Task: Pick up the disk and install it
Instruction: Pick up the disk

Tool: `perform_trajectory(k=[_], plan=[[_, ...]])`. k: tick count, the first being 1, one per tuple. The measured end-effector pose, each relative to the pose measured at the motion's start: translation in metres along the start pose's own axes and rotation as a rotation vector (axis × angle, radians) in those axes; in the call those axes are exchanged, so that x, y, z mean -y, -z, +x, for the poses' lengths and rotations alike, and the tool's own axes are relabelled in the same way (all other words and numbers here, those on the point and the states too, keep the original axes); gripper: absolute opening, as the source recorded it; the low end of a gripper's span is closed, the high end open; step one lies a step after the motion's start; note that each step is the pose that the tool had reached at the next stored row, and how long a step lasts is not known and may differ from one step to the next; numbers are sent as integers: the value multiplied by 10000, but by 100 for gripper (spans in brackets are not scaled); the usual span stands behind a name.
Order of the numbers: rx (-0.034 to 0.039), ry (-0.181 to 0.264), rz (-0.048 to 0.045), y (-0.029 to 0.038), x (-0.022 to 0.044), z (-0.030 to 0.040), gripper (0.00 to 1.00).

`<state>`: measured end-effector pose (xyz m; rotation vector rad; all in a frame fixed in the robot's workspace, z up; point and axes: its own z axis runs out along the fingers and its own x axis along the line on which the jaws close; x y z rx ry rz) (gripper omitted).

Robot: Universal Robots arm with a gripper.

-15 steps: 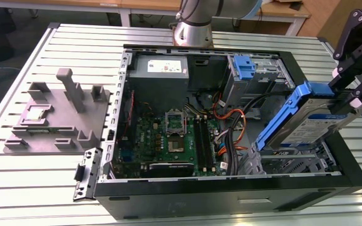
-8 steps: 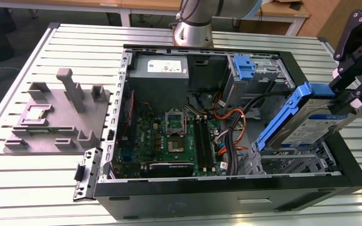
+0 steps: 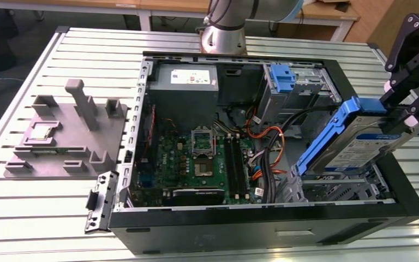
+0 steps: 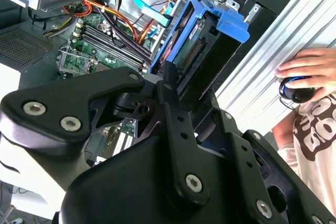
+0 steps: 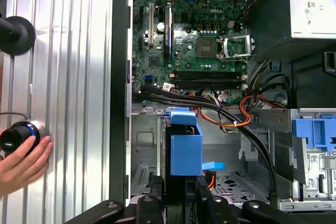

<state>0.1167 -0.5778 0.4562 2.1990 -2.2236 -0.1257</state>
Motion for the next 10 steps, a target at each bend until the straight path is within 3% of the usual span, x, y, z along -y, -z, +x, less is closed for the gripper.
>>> perform_trajectory(k=[10], plan=[[-2, 31, -2, -16, 22, 0, 35]])
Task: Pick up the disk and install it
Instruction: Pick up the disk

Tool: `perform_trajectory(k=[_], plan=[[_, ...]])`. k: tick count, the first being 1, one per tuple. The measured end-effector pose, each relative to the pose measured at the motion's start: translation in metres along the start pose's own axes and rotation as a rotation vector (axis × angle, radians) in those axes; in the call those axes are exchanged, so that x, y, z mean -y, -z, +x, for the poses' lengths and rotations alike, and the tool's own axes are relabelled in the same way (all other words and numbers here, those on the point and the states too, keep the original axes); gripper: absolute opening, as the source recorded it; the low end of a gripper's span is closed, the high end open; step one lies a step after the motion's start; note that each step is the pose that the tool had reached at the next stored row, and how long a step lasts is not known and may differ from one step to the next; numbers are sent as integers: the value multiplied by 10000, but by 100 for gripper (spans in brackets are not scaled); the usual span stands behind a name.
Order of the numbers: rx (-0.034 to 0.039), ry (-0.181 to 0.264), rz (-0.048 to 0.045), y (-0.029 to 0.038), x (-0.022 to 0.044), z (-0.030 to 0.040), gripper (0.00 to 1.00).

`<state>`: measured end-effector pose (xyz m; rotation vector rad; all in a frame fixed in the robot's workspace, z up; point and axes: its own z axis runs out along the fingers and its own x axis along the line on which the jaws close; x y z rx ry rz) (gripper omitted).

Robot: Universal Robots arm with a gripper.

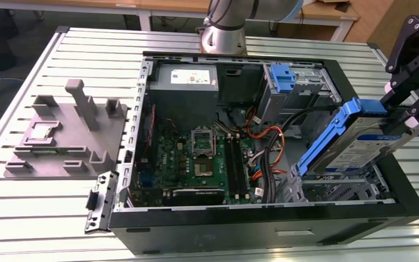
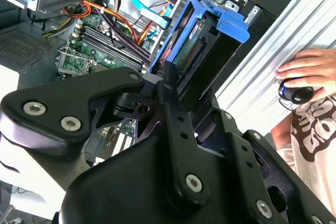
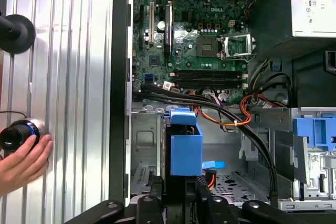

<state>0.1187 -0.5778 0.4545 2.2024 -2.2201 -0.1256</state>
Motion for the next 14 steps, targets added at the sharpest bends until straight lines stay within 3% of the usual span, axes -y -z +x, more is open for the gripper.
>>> perform_trajectory(k=[14], plan=[[0, 14, -1, 13, 6, -1, 35]])
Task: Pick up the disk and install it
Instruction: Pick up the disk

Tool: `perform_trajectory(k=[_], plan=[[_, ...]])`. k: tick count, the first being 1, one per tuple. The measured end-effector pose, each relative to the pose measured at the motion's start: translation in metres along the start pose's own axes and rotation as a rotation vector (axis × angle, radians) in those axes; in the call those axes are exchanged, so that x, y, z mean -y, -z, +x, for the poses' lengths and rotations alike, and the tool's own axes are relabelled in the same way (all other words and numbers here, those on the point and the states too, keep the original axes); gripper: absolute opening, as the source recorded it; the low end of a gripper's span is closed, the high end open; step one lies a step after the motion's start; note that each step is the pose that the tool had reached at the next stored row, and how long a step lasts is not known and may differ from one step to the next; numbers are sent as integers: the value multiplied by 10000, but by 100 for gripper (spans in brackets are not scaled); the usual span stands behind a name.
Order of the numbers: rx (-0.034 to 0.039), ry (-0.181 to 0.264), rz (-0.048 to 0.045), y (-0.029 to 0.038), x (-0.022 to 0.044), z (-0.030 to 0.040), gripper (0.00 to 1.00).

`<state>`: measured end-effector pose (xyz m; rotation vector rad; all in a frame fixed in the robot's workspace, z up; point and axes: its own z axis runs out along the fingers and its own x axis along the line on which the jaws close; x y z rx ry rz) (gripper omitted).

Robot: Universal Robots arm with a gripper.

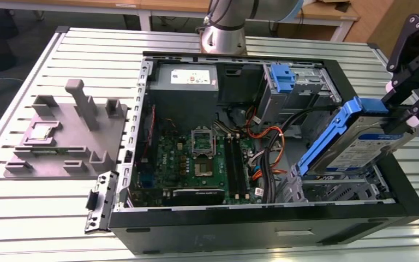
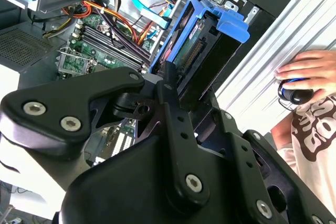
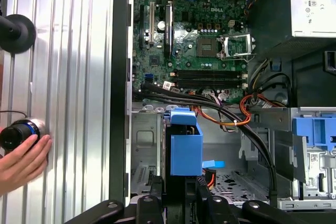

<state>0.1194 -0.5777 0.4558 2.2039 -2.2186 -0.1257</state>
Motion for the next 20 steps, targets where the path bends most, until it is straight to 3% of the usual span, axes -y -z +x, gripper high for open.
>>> perform_trajectory(k=[20], plan=[[1, 0, 0, -52, 4, 3, 35]])
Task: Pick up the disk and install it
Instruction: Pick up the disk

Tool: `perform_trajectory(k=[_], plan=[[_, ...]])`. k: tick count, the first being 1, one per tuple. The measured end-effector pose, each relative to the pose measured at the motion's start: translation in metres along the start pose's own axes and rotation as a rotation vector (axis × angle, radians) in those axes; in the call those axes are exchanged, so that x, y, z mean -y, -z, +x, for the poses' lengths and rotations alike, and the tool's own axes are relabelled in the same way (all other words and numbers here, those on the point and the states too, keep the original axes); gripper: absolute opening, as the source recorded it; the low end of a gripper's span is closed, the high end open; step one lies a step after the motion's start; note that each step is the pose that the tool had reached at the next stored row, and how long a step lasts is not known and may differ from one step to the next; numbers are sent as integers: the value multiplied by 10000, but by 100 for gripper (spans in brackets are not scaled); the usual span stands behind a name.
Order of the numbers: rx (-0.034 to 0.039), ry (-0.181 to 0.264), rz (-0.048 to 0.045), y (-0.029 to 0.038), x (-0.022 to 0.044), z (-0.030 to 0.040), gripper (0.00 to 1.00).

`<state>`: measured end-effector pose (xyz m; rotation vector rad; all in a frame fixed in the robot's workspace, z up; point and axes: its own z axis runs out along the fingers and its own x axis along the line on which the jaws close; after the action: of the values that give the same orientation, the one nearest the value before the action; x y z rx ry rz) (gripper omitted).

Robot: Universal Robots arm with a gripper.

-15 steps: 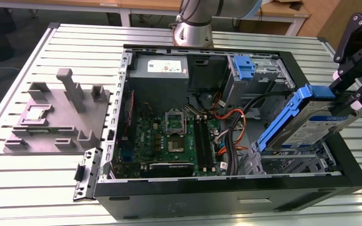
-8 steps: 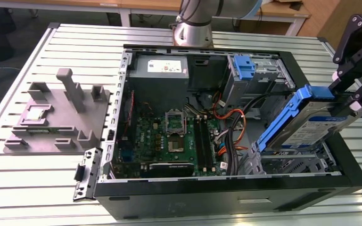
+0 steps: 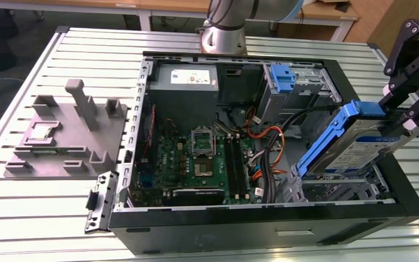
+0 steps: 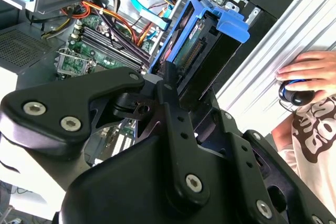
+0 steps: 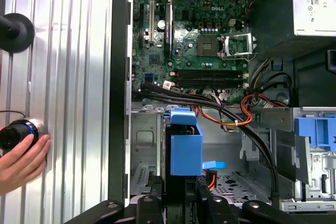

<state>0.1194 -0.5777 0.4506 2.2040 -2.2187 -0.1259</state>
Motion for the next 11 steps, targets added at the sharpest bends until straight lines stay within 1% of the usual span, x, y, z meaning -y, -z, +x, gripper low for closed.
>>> perform_trajectory(k=[11], plan=[[0, 0, 0, -40, 3, 2, 35]])
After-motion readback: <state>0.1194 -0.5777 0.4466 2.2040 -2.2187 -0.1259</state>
